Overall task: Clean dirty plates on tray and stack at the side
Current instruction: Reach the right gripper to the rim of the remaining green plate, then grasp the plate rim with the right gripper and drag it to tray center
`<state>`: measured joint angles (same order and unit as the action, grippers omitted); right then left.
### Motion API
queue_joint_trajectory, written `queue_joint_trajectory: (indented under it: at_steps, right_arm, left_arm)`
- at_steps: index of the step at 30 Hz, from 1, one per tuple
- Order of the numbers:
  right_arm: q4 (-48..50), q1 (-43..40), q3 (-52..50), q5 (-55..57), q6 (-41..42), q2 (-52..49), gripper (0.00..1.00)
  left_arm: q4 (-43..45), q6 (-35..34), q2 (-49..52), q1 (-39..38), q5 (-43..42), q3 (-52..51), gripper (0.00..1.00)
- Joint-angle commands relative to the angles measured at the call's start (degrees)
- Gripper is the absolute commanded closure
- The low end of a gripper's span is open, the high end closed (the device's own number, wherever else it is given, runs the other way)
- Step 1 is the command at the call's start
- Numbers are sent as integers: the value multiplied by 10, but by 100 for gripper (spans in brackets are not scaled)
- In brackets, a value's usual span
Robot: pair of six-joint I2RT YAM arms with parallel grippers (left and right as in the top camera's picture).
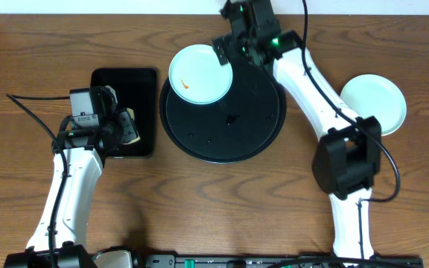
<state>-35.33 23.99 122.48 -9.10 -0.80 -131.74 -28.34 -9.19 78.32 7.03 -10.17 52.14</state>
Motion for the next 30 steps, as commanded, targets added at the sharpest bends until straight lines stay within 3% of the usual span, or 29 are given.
queue_joint_trajectory:
  at_steps: [1, 4, 6, 7, 10, 14, 15, 17, 19, 25, 30]
  right_arm:
    - [-17, -9, 37, -36, -6, -77, 28]
    - [-9, -9, 37, -62, -6, -104, 41]
    - [-9, -6, 37, -57, -6, -118, 62]
    - [-9, -5, 36, -50, -6, -123, 64]
    - [3, 0, 36, -27, -6, -144, 50]
    - [15, 4, 35, -27, -6, -160, 47]
    - [15, 5, 34, -27, -6, -161, 56]
    - [10, 5, 34, -27, -6, -161, 83]
    - [-1, 5, 34, -27, -6, -161, 98]
    - [-9, -2, 34, -25, -3, -157, 99]
    - [-74, -9, 34, -3, 44, -125, 99]
  left_arm:
    - [-5, 6, -1, 2, 3, -7, 91]
    - [-10, 6, -1, 2, 4, -7, 91]
    - [-10, 6, -1, 2, 3, -7, 91]
    - [-10, 6, -1, 2, 4, -7, 91]
    - [-11, 6, -1, 2, 4, -7, 91]
    - [-12, 6, 2, 2, 4, -7, 91]
    - [-12, 6, 3, 2, 4, -7, 91]
    - [-12, 6, 7, 2, 4, -7, 91]
    - [-12, 6, 12, 2, 4, -7, 91]
    - [-12, 6, 35, 2, 4, -7, 91]
    - [3, 19, 33, 2, 3, -7, 91]
